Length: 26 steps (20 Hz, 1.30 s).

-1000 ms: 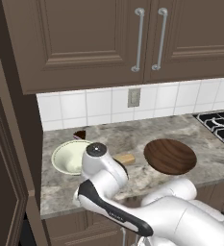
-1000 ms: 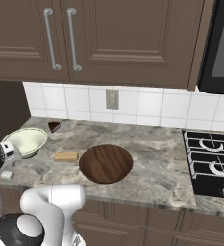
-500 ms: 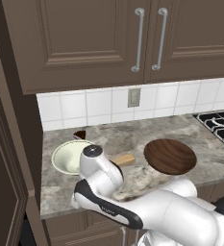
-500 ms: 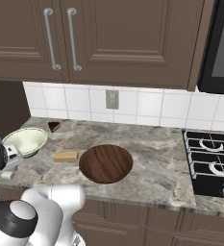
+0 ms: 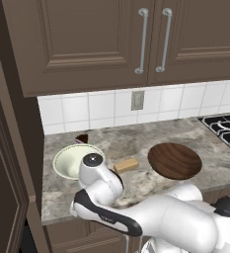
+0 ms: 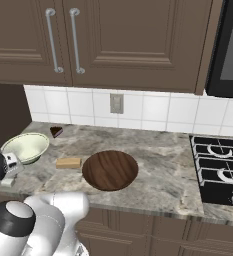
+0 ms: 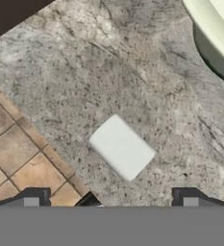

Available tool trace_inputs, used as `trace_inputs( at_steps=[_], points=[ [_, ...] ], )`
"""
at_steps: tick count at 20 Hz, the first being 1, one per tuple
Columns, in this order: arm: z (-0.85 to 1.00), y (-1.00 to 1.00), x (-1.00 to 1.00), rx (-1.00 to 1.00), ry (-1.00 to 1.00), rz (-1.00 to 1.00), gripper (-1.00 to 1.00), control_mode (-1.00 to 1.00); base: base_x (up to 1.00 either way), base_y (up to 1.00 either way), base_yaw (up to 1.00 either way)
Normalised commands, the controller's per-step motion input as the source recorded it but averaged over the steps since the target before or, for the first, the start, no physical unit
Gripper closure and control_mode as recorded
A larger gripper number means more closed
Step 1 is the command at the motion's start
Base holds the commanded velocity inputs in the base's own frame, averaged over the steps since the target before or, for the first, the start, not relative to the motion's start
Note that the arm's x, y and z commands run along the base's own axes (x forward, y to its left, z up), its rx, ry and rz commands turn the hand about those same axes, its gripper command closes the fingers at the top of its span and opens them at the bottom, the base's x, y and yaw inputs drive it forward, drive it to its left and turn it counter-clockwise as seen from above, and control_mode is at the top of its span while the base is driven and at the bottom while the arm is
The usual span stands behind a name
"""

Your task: Pick both bowls and place them on the counter. Then place the cream cheese stick in one bowl and place the marshmallow in the other bowl.

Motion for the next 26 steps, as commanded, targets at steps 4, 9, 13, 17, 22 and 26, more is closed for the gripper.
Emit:
trace_inputs(
  at_steps=[4,9,13,17,22,26],
  points=[
    [-0.08,0.13,0.04,0.02,-0.01,0.0,-1.0,-1.0,0.0,0.0,0.0],
    [-0.23,0.03,0.0,0.0,0.0,0.0,-1.0,-1.0,0.0,0.0,0.0],
    [-0.17,0.0,0.04,0.0,0.0,-0.02,-1.0,-1.0,0.0,0.0,0.0],
    [-0.04,0.0,0.07,0.0,0.0,-0.02,-1.0,-1.0,0.0,0.0,0.0],
    [0.0,0.0,0.04,0.0,0.0,-0.02,-1.0,-1.0,0.0,0.0,0.0],
    [0.0,0.0,0.02,0.0,0.0,-0.03,-1.0,-1.0,0.0,0.0,0.0]
  ],
)
